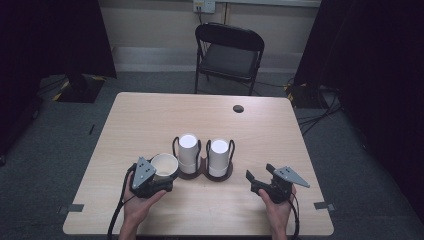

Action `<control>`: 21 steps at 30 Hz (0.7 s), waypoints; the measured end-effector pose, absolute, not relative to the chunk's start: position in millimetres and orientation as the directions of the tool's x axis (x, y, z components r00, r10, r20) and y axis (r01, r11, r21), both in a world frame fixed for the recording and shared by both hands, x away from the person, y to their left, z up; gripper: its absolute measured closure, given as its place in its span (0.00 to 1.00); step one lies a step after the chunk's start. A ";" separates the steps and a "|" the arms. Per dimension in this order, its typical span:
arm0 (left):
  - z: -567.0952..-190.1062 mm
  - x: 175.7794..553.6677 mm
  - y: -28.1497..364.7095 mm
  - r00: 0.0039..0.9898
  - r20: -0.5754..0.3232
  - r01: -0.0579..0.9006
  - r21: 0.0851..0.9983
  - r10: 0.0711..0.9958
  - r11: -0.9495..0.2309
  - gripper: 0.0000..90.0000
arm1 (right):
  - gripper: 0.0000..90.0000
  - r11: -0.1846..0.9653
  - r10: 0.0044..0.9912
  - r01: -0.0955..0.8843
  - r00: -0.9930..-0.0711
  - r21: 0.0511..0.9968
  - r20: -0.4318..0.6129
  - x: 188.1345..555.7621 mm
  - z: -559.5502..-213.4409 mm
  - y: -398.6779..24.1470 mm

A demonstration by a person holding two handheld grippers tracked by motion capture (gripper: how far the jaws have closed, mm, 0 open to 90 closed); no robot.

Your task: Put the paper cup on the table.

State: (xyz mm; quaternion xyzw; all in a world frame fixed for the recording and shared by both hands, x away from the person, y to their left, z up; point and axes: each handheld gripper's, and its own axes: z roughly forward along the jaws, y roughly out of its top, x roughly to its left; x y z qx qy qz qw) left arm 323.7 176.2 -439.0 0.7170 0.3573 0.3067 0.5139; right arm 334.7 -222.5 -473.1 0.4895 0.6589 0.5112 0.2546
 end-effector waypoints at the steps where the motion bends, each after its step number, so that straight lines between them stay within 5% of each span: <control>1: -438.9 323.9 177.7 0.550 0.072 0.197 0.957 0.832 -0.212 0.26 | 0.16 -0.005 0.907 0.387 -0.387 0.922 0.168 335.0 -474.3 -223.6; 9: -438.4 337.6 189.9 0.492 0.066 0.201 0.962 0.868 -0.187 0.26 | 0.16 -0.006 0.940 0.364 -0.314 0.931 0.129 336.0 -482.4 -224.4; 21: -441.9 362.9 200.7 0.433 0.008 0.217 0.970 0.901 -0.112 0.26 | 0.16 0.036 0.941 0.281 -0.334 0.959 0.062 334.7 -493.9 -226.1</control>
